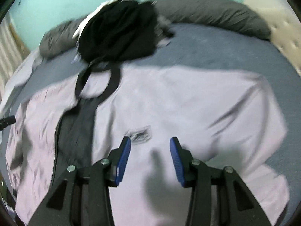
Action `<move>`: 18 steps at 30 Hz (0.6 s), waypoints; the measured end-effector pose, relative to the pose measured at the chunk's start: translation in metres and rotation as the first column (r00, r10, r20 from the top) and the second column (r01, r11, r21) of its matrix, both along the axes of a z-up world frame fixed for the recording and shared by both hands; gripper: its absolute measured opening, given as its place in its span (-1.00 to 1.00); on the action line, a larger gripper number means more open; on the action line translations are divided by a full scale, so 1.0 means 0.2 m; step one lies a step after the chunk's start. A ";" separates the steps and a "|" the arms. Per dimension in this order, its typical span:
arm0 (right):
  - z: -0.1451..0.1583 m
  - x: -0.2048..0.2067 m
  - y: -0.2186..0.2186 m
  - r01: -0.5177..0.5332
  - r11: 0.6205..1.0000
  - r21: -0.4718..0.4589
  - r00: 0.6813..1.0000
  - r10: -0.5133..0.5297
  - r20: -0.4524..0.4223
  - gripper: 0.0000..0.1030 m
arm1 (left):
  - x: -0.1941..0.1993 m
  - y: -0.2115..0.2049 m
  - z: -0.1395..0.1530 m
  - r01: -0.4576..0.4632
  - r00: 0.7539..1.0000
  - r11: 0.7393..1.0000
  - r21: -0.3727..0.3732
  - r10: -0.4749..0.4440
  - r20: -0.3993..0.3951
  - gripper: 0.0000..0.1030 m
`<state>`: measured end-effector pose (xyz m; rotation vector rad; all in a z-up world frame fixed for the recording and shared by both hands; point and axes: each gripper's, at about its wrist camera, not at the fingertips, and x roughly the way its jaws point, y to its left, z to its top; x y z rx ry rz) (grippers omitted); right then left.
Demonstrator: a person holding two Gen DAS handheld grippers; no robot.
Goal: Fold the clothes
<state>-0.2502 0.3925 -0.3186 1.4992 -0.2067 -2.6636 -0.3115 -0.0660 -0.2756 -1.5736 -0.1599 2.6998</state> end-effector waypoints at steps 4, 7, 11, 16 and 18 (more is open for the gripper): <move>-0.19 0.03 -0.15 -0.035 0.999 -0.014 0.994 0.036 0.100 -0.15 | 0.10 0.11 -0.17 0.008 0.998 0.997 0.075 -0.012 0.054 0.07; -0.32 0.05 -0.21 -0.042 0.999 -0.010 0.983 0.043 0.178 -0.15 | 0.16 0.19 -0.28 0.021 0.996 0.994 0.106 -0.030 0.083 0.07; -0.32 0.08 -0.24 -0.005 1.000 0.003 0.986 0.005 0.169 -0.15 | 0.24 0.25 -0.34 0.035 0.997 0.993 0.112 -0.042 0.064 0.07; -0.12 0.11 -0.29 0.014 1.000 -0.018 1.000 -0.014 0.001 -0.15 | 0.33 0.21 -0.32 -0.017 1.000 0.989 0.146 0.019 -0.015 0.08; -0.12 0.08 -0.34 0.002 1.000 -0.012 1.000 -0.002 0.009 -0.15 | 0.37 0.17 -0.32 -0.037 0.998 0.986 0.165 0.044 -0.038 0.09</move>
